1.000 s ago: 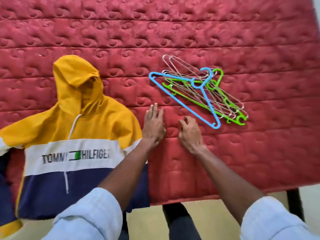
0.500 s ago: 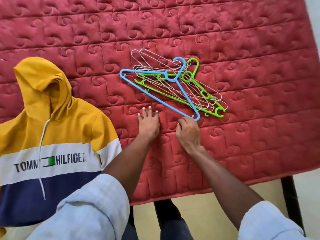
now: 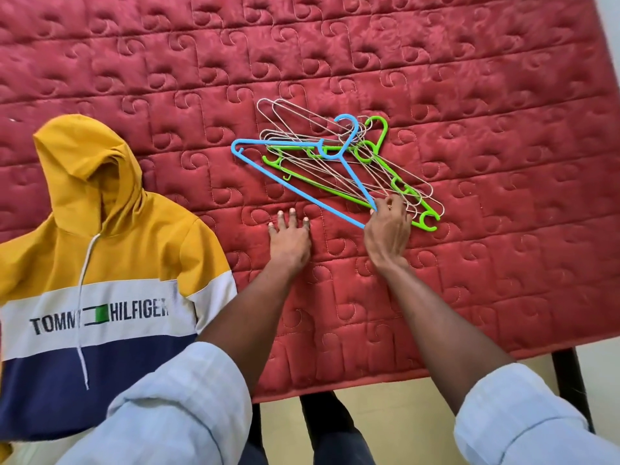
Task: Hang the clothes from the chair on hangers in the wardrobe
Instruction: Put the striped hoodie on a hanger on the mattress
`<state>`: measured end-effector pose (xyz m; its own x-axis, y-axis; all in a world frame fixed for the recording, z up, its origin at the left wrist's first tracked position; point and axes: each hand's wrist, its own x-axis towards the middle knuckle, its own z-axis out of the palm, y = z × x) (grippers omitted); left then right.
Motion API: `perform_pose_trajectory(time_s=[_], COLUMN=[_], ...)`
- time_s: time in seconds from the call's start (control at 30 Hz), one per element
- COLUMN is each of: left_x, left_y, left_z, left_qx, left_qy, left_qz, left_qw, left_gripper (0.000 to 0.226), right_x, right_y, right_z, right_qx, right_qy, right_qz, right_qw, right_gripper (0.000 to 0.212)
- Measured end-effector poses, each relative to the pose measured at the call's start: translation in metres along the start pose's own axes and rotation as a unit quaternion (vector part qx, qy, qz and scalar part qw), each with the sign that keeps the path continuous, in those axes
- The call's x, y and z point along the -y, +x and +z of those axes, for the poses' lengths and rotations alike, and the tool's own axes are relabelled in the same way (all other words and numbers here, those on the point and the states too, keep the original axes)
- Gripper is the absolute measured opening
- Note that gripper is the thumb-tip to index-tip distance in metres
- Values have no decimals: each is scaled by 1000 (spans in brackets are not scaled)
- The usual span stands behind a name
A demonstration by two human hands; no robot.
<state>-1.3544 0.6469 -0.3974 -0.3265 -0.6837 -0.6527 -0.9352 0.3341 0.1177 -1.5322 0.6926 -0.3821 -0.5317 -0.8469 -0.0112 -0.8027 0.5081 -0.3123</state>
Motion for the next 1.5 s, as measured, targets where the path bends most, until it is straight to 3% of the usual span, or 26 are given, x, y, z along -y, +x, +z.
perform_pose_trajectory(time_s=[0.13, 0.23, 0.3, 0.4, 0.47, 0.53, 0.6, 0.73, 0.8, 0.97, 1.03, 1.1, 1.17, 1.23, 1.27, 1.37, 1.5], left_x=[5, 16, 26, 48, 67, 93, 125, 205, 243, 344, 387, 427, 466, 501, 513, 540, 550], left_y=[-2, -11, -25, -50, -62, -72, -76, -80, -85, -98, -106, -113, -119, -124, -125, -124, -120], left_z=[-2, -10, -13, -13, -17, -24, -30, -36, -40, -43, -41, -37, -36, -36, -37, -35, -30], left_qx=[6, -22, -160, -409, -493, -528, -518, -415, -364, -335, -363, -397, -426, -436, -441, -440, -429], left_qy=[-12, -118, -265, -327, -314, -298, -275, -225, -275, -380, -419, -445, -446, -430, -420, -408, -402], left_qz=[16, 27, 7, -53, -78, -86, -112, -176, -161, -145, -143, -171, -215, -256, -267, -296, -316], left_qw=[1000, 992, 951, 850, 808, 790, 802, 864, 875, 850, 820, 785, 757, 748, 747, 743, 744], left_gripper=[70, 58, 41, 29, 25, 23, 25, 46, 50, 38, 38, 37, 37, 37, 37, 37, 31], right_x=[6, 14, 21, 33, 45, 62, 83, 143, 173, 255, 296, 332, 365, 397, 412, 452, 471], right_y=[-4, -1, -1, -2, -3, -6, -11, -30, -41, -81, -97, -108, -118, -130, -135, -144, -138], right_z=[-10, -23, -33, -37, -33, -25, -20, -3, 10, 50, 68, 86, 107, 121, 125, 136, 145], right_qx=[28, 81, 109, 168, 204, 250, 307, 383, 386, 362, 358, 291, 173, 93, 87, 116, 159], right_qy=[198, 426, 498, 505, 489, 465, 444, 429, 429, 448, 469, 490, 440, 319, 279, 201, 177], right_qz=[69, 182, 197, 169, 142, 112, 75, 44, 45, 99, 145, 235, 267, 217, 183, 149, 217], right_qw=[977, 883, 837, 830, 836, 842, 839, 817, 815, 812, 794, 788, 840, 918, 939, 961, 947], right_gripper=[29, 30, 26, 25, 25, 22, 18, 19, 16, 17, 4, 12, 15, 14, 15, 20, 37])
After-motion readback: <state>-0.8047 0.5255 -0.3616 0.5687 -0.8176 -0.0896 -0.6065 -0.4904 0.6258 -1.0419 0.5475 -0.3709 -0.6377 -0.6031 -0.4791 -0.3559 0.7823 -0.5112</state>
